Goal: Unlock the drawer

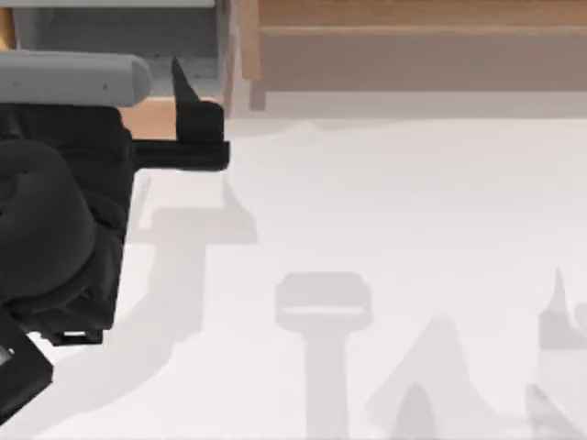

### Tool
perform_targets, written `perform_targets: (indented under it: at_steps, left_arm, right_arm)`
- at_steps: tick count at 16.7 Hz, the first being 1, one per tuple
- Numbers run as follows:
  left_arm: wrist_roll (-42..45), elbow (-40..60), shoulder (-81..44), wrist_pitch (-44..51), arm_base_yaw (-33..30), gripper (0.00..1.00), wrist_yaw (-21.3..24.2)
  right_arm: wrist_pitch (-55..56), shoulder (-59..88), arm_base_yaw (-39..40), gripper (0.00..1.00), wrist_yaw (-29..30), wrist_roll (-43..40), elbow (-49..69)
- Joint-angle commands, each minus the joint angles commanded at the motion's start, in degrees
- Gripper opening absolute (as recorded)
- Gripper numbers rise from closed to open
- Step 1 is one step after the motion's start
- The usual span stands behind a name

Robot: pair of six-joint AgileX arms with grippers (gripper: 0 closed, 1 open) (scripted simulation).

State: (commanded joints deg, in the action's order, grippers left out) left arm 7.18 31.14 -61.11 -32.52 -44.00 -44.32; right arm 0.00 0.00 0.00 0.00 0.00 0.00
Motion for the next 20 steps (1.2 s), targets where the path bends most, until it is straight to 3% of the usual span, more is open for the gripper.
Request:
perform_targets:
  at_steps: [4,10,13,16,20]
  left_arm:
    - [15.5,7.0,-12.4,-6.9,15.6,1.0,12.0]
    - [49.3,18.3,-37.4,-18.2,47.3,1.0,35.9]
    - [64.9,23.1,-49.0,-23.4,59.3,1.0,48.2]
    - [76.1,27.0,-58.9,-28.3,66.3,1.0,59.0]
    - [82.9,31.0,-67.8,-33.5,68.2,1.0,69.0]
  right_arm:
    - [0.0,0.0,0.0,1.0,0.0,0.0,0.0]
    - [0.0,0.0,0.0,1.0,0.0,0.0,0.0]
    - [0.0,0.0,0.0,1.0,0.0,0.0,0.0]
    - [0.0,0.0,0.0,1.0,0.0,0.0,0.0]
    - [0.0,0.0,0.0,1.0,0.0,0.0,0.0]
